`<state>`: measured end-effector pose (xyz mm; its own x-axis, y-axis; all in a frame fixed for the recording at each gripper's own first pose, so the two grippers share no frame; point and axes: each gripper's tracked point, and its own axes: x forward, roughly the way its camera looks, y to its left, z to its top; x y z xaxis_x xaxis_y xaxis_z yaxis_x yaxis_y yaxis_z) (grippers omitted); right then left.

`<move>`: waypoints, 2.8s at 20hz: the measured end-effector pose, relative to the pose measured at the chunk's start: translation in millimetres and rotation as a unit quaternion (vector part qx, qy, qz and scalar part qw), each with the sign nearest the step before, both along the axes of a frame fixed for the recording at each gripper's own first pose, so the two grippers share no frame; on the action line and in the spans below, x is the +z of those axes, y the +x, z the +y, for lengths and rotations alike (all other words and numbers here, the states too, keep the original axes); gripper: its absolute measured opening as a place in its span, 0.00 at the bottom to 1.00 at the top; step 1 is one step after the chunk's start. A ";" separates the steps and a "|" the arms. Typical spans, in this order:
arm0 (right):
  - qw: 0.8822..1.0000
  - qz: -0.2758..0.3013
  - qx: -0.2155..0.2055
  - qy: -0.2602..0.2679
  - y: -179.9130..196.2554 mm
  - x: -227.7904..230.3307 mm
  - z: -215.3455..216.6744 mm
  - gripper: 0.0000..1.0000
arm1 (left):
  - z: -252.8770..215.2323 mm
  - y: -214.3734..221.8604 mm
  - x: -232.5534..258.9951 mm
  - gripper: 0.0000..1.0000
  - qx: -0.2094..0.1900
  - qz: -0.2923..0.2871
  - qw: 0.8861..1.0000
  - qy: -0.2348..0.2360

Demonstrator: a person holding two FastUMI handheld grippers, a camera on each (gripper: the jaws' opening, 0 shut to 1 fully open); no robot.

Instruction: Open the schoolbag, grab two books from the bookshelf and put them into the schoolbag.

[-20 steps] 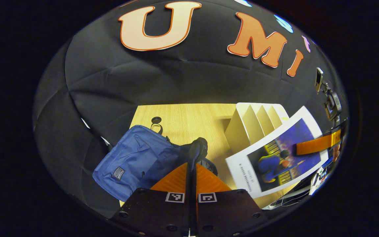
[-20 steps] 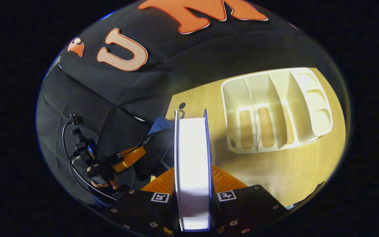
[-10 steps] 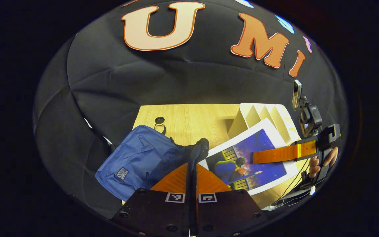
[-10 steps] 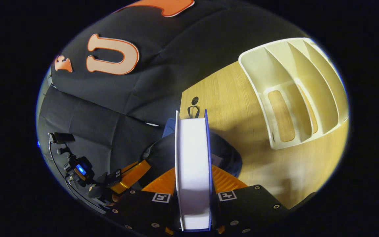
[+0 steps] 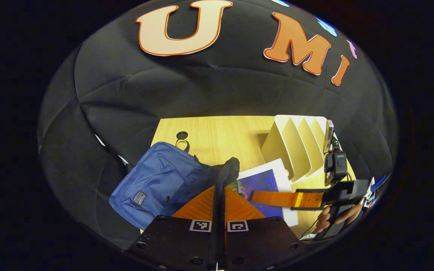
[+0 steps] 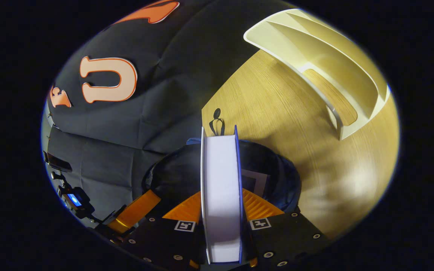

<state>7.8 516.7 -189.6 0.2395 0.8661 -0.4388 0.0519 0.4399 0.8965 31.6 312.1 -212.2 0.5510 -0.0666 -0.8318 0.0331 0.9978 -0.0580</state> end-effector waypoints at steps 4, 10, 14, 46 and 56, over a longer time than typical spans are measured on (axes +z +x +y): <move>0.999 0.021 -0.041 0.015 -4.9 -3.8 23.0 0.38 | -7.2 0.9 2.0 0.01 -0.010 0.004 1.000 0.005; 0.999 0.036 -0.015 0.028 -25.5 -15.7 56.4 0.38 | -27.1 -6.1 -2.0 0.01 -0.024 0.020 1.000 -0.003; 0.998 0.044 -0.013 0.048 -29.3 -16.9 72.0 0.38 | -31.8 -10.8 1.3 0.01 -0.030 0.024 0.999 -0.005; 0.998 -0.035 0.042 -0.038 -9.2 21.9 -101.3 0.71 | -33.7 -14.4 -17.2 0.01 0.034 0.013 0.999 0.003; 0.977 -0.145 -0.064 -0.140 80.9 17.6 -252.3 0.74 | -80.9 -28.4 -43.5 0.17 0.026 0.027 0.999 0.037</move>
